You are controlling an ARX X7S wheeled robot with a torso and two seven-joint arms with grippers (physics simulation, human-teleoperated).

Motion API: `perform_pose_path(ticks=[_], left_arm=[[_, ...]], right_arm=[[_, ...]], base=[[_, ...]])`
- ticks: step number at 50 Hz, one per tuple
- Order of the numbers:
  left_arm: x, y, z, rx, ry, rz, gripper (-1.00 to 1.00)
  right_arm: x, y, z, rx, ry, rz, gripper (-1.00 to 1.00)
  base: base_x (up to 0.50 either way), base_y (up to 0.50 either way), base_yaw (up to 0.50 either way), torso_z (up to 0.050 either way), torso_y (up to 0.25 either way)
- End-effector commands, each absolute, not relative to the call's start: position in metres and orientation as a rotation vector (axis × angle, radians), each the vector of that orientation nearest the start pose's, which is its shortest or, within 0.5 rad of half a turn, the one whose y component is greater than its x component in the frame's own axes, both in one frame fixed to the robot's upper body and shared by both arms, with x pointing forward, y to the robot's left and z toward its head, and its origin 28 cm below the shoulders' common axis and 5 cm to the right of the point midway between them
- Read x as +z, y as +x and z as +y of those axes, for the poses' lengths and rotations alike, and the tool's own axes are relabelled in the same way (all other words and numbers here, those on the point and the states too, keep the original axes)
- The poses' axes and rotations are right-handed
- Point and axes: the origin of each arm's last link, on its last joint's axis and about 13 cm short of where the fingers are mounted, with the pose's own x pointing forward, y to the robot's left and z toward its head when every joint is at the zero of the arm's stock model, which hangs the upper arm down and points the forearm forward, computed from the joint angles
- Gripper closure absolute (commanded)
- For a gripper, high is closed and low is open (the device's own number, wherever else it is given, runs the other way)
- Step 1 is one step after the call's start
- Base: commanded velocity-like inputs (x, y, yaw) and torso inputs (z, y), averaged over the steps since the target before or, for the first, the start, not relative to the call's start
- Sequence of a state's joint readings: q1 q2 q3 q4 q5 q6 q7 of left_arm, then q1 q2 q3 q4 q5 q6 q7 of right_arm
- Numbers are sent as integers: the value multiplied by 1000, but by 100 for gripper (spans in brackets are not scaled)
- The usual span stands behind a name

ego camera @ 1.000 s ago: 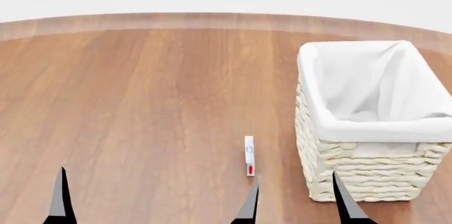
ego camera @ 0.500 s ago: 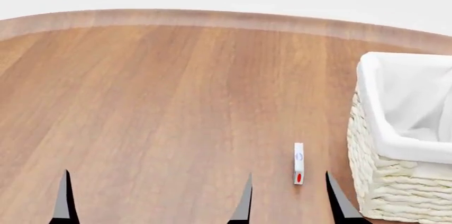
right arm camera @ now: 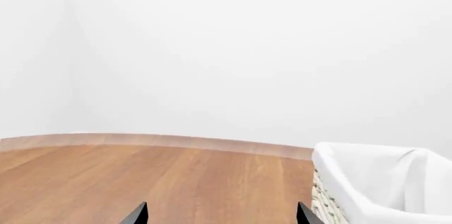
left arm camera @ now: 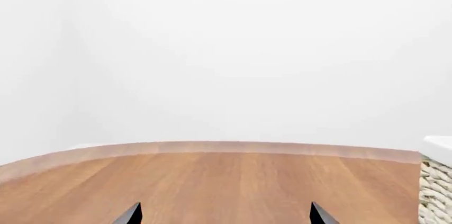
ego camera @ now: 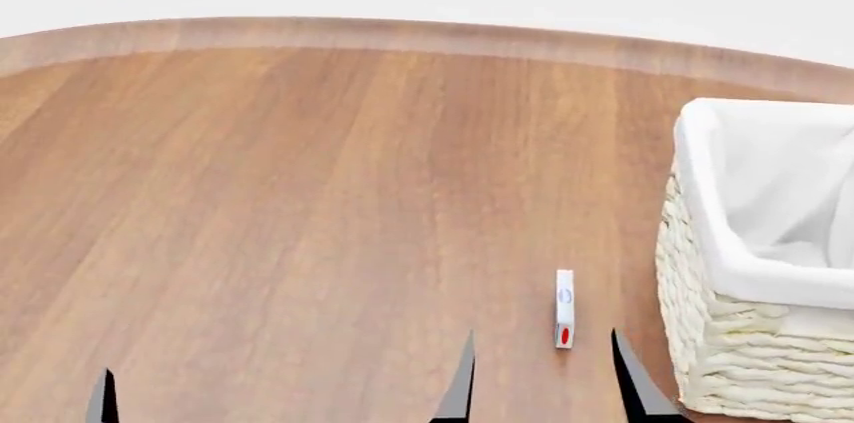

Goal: Pick up the ketchup, and put it in the basket.

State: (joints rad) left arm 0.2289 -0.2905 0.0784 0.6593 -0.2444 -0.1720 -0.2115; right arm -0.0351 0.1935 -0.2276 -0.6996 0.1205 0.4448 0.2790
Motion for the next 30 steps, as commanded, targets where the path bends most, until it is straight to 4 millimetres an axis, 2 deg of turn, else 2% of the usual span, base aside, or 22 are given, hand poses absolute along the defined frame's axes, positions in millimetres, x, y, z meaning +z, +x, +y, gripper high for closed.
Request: perform_pose_path(ticks=[1, 11, 24, 27, 30], left_arm=[[95, 121, 238, -1, -27, -202, -100], [80, 85, 245, 44, -4, -123, -100], [42, 66, 261, 64, 42, 64, -100], [39, 65, 266, 84, 39, 81, -100], [27, 63, 269, 95, 40, 130, -100]], right_arm=[[112, 178, -78, 33, -28, -165, -100], [109, 179, -79, 34, -24, -151, -100], [107, 181, -79, 44, -17, -141, -100], [106, 181, -78, 45, -19, -141, -100], [107, 181, -79, 43, -15, -141, -100]], base=[[0, 0, 0, 0, 0], [0, 0, 0, 0, 0], [0, 0, 0, 0, 0], [0, 0, 0, 0, 0], [0, 0, 0, 0, 0]])
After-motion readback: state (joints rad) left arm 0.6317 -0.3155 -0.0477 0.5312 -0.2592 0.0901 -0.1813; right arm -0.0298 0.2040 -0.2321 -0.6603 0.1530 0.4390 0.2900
